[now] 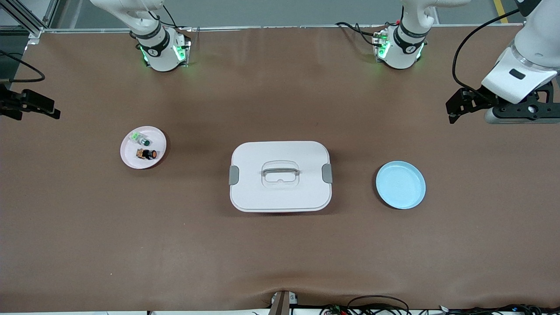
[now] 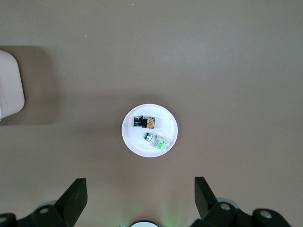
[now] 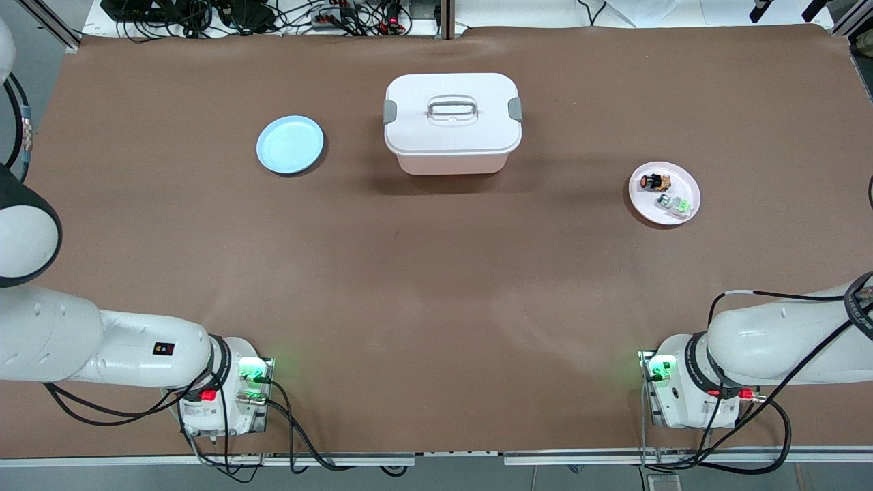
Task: Transfer orange switch to right arm and place
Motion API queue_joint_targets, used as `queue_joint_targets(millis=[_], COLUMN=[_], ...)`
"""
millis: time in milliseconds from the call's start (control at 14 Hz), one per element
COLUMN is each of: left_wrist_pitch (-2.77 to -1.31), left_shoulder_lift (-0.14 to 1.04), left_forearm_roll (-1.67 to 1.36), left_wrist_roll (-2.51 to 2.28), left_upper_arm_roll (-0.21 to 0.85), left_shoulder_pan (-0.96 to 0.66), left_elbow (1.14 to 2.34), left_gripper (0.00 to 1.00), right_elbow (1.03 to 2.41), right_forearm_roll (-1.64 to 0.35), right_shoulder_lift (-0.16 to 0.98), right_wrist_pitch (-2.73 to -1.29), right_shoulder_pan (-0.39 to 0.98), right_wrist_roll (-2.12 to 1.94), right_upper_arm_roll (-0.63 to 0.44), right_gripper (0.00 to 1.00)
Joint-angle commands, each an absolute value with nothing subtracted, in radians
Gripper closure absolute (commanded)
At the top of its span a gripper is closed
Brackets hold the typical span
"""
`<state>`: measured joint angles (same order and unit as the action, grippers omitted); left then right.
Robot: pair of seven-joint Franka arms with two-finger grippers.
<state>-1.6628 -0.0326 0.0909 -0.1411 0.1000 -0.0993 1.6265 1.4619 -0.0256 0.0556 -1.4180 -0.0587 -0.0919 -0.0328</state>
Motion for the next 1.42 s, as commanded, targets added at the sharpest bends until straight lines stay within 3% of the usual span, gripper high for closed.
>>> queue_joint_targets(millis=[0,1353], left_wrist_pitch=[-1.657,-1.551], left_shoulder_lift=[-0.054,-0.08], left_forearm_roll=[0.077,0.0], left_wrist_roll=[-0.123,-0.061], left_upper_arm_roll=[0.097,0.1], left_shoulder_pan=[-0.094,-0.045], left_elbow=[1.629,1.574], left_gripper=[0.0,0.0], right_elbow=[1.404,1.381], right_forearm_roll=[-0.043,-0.044], right_shoulder_lift=[0.064,0.044], right_wrist_pitch=[-1.388,-1.371], right_shoulder_pan=[-0.084,-0.044], right_wrist_roll=[-0.092,-0.089], right_upper_arm_roll=[-0.026,-0.083], right_gripper=[0.0,0.0])
